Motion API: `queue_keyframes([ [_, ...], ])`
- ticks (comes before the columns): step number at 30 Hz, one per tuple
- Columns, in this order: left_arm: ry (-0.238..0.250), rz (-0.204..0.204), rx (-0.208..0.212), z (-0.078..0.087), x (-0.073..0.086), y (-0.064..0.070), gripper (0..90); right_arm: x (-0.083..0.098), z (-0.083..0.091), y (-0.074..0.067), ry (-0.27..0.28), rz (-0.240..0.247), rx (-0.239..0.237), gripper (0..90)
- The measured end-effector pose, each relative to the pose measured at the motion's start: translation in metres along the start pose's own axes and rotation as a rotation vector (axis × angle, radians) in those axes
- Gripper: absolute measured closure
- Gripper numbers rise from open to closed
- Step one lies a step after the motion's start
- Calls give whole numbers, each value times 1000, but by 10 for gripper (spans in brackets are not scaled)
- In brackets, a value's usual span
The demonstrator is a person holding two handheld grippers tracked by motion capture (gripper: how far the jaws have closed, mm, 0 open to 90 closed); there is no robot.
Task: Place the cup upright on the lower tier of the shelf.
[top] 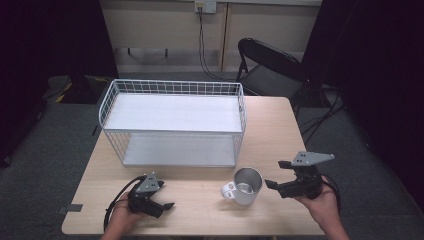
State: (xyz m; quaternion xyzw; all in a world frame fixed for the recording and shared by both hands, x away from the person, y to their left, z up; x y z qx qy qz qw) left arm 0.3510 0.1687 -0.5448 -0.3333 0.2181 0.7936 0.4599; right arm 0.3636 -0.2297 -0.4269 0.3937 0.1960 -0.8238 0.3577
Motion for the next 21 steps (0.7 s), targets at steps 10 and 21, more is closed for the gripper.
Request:
queue_keyframes([
  [10,0,0,0,0,0,0,145,0,0,-18,11,28,-51,138],
  [21,0,0,-2,0,0,0,146,-1,-6,-38,12,60,-130,141],
])
Point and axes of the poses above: each handheld gripper's, and its own axes: z roughly backward along the jaws, x roughly out of its underside, y roughly to its right, the point moved 6 cm from there along -z, roughly forward along the jaws, and after that the axes turned 2 degrees about x, right-handed, at the moved point
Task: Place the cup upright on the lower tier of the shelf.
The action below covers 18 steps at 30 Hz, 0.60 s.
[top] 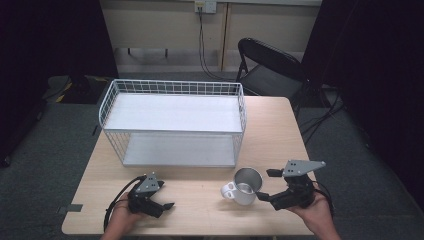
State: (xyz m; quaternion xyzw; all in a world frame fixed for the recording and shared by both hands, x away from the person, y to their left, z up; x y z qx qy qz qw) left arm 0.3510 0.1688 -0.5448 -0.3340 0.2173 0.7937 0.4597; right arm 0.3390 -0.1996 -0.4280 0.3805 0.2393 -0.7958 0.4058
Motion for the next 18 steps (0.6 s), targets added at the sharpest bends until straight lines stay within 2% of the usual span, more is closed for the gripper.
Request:
queue_keyframes([
  [14,2,-1,1,0,0,0,149,6,-16,-9,-17,25,-39,142],
  [18,1,-1,1,0,0,0,149,6,-21,-13,-26,47,-45,150],
])
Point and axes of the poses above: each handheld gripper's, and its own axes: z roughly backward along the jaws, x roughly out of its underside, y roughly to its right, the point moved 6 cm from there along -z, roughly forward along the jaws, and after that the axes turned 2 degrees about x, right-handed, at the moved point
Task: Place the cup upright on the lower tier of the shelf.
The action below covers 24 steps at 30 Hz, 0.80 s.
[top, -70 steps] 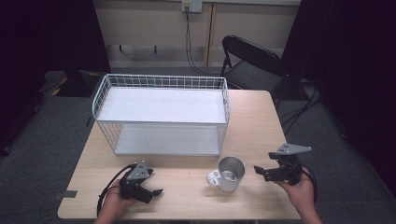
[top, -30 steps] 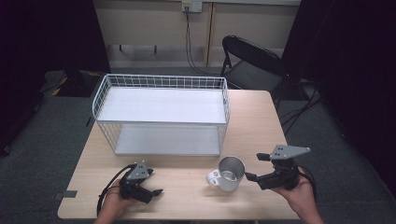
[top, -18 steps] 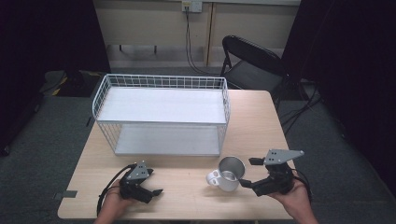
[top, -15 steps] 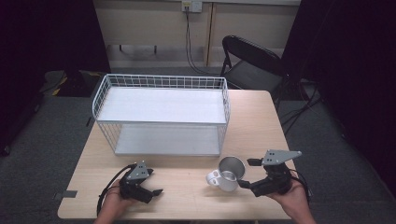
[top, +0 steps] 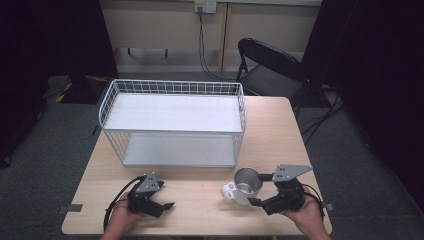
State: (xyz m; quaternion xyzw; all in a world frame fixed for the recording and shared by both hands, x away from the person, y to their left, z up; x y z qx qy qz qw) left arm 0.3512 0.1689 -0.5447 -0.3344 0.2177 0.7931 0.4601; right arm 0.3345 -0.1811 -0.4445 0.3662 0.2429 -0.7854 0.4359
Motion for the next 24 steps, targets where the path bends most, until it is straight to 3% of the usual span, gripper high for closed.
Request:
queue_keyframes([
  [6,0,1,0,0,0,0,149,1,-6,-3,-19,26,-8,180],
  [15,0,0,0,0,0,0,149,5,-14,-3,-43,40,-13,327],
  [24,0,0,0,0,0,0,149,8,-22,-8,-73,90,-5,370],
])
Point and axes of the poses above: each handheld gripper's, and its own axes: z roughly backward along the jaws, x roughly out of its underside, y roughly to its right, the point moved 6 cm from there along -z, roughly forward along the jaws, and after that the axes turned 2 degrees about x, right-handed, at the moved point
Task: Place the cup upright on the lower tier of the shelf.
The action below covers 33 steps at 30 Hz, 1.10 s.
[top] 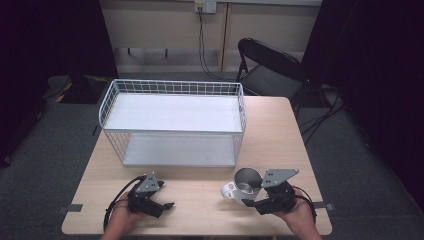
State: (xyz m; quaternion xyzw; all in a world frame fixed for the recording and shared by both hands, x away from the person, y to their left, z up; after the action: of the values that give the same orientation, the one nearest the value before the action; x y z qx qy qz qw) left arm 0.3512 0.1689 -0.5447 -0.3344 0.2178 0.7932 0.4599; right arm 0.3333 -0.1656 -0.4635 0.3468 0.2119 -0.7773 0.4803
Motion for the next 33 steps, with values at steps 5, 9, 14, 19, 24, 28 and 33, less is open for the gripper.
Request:
queue_keyframes([
  [5,0,0,0,0,0,0,149,0,-7,-3,-46,55,15,457],
  [9,0,0,0,0,0,0,150,2,-12,-4,-99,116,42,600],
  [14,0,1,0,0,0,0,150,3,-11,-3,-110,139,40,724],
  [19,0,0,0,0,0,0,149,8,-15,-1,-127,123,43,741],
  [24,0,0,0,0,0,0,150,7,-13,0,-103,99,47,744],
  [28,0,0,0,0,0,0,150,4,-8,3,-70,34,54,720],
  [33,0,0,0,0,0,0,150,0,-3,8,-36,-3,67,659],
])
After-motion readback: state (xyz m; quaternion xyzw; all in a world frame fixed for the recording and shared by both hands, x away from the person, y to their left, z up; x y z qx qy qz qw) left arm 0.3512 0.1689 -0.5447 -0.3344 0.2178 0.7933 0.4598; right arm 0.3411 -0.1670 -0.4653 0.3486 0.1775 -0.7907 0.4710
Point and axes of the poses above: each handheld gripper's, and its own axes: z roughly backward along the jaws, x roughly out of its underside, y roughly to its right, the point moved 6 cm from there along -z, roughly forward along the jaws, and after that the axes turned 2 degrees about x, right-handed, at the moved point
